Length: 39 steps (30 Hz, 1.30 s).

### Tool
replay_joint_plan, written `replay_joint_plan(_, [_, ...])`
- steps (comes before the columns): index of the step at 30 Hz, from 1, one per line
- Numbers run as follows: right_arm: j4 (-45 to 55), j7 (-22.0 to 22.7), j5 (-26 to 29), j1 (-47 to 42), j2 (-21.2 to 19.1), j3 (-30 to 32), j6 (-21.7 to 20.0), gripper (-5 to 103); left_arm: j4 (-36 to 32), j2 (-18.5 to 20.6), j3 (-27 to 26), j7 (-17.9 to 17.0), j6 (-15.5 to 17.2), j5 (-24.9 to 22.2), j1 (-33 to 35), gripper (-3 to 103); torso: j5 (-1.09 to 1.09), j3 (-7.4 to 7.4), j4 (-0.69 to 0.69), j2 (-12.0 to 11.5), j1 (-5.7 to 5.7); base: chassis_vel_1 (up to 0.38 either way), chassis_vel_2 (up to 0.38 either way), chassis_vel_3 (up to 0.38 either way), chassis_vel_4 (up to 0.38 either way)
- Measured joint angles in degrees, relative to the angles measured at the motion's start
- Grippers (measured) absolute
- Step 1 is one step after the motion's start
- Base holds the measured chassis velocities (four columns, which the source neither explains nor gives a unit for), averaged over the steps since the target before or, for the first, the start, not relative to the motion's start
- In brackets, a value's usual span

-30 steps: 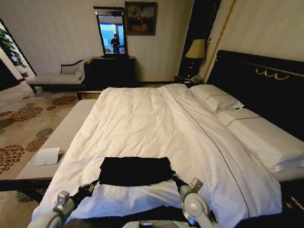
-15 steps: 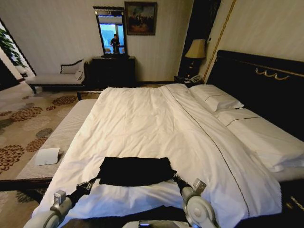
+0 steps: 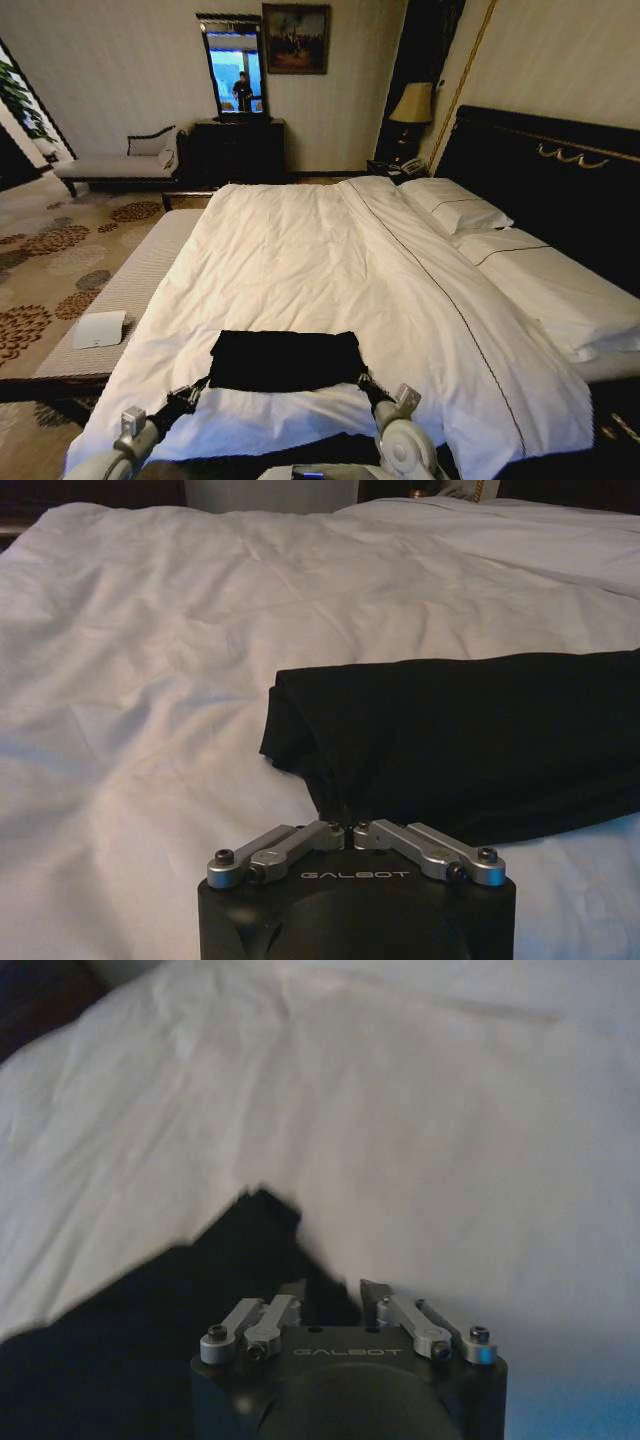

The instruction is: Fold the clothes on the bed.

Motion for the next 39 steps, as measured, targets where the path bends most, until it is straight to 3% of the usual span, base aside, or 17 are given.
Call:
replay_joint_plan(3, [0.6, -0.1, -0.5, 0.5, 0.1, 1.5, 0.9, 37, 0.2, -0.4, -0.4, 0.3, -0.7, 0.4, 0.3, 4, 0.0, 0.0, 0.0, 0.0, 0.0, 0.0, 0.0, 0.0, 0.0])
replay_joint_plan(5, [0.7, -0.3, -0.3, 1.7, 0.1, 3.7, 1.3, 49, 0.4, -0.7, -0.7, 0.9, -1.6, 0.9, 0.5, 7, 0.0, 0.0, 0.01, 0.0, 0.0, 0.0, 0.0, 0.0, 0.0])
replay_joint_plan(9, [-0.5, -1.3, 1.5, 3.6, -1.3, 5.4, 1.3, 60, 0.7, -0.7, -0.7, 1.2, -2.6, 1.0, -0.3, -1, 0.01, 0.0, 0.0, 0.0, 0.0, 0.0, 0.0, 0.0, 0.0])
replay_joint_plan(11, [-1.9, -3.0, 3.5, 5.0, -2.9, 5.2, 0.5, 71, 0.7, -0.9, -0.7, 1.0, -2.9, 0.2, -1.3, 4, 0.0, 0.0, 0.0, 0.0, 0.0, 0.0, 0.0, 0.0, 0.0])
replay_joint_plan(13, [-5.0, -6.1, 4.8, 7.2, -4.7, 3.9, -0.4, 77, -0.1, -1.8, -1.6, 0.1, -2.9, -2.2, -2.4, 15, 0.0, 0.0, 0.0, 0.0, 0.0, 0.0, 0.0, 0.0, 0.0])
replay_joint_plan(14, [-5.0, -6.1, 4.8, 7.2, -4.7, 3.9, -0.4, 77, -0.1, -1.8, -1.6, 0.1, -2.9, -2.2, -2.4, 15, 0.0, 0.0, 0.0, 0.0, 0.0, 0.0, 0.0, 0.0, 0.0])
replay_joint_plan(16, [-7.7, -9.3, 5.1, 9.1, -5.8, 2.7, -0.9, 87, -1.0, -2.6, -2.8, -0.7, -2.7, -4.4, -3.4, 19, 0.01, 0.0, 0.03, 0.0, 0.0, 0.0, 0.0, 0.0, 0.0])
replay_joint_plan(21, [-13.9, -23.1, 3.5, 13.3, -6.9, 1.1, -1.2, 100, -4.0, -5.6, -7.0, -4.2, -0.2, -12.3, -6.4, 41, 0.01, 0.0, 0.0, 0.0, 0.01, 0.0, 0.0, 0.0, 0.0])
replay_joint_plan(22, [-13.9, -23.1, 3.5, 13.3, -6.9, 1.1, -1.2, 100, -4.0, -5.6, -7.0, -4.2, -0.2, -12.3, -6.4, 41, 0.01, 0.0, 0.0, 0.0, 0.01, 0.0, 0.0, 0.0, 0.0])
replay_joint_plan(26, [-17.8, -26.0, 2.6, 16.5, -6.0, 0.3, -1.5, 103, -5.6, -6.9, -7.7, -4.8, -0.2, -13.1, -5.1, 63, 0.0, 0.01, 0.02, 0.0, 0.0, 0.0, 0.0, 0.0, 0.0])
replay_joint_plan(31, [-20.2, -26.1, 2.7, 18.0, -5.6, -0.2, -2.1, 89, -6.9, -7.7, -7.4, -5.2, -0.4, -12.7, -4.7, 74, 0.0, 0.01, 0.01, 0.0, 0.0, 0.0, 0.0, 0.0, 0.0])
replay_joint_plan(35, [-21.2, -26.3, 3.2, 18.8, -5.3, -0.3, -2.6, 73, -7.8, -7.8, -6.6, -5.9, 0.2, -12.3, -5.0, 94, 0.0, 0.01, 0.01, 0.0, 0.01, 0.0, 0.0, 0.0, 0.0])
replay_joint_plan(36, [-21.2, -26.3, 3.2, 18.8, -5.3, -0.3, -2.6, 73, -7.8, -7.8, -6.6, -5.9, 0.2, -12.3, -5.0, 94, 0.0, 0.01, 0.01, 0.0, 0.01, 0.0, 0.0, 0.0, 0.0])
replay_joint_plan(39, [-20.8, -26.4, 3.5, 18.5, -5.2, -0.2, -3.1, 56, -7.8, -7.7, -6.4, -6.1, 0.5, -12.0, -5.1, 100, 0.0, 0.0, 0.01, 0.0, 0.0, 0.0, 0.0, 0.0, 0.0])
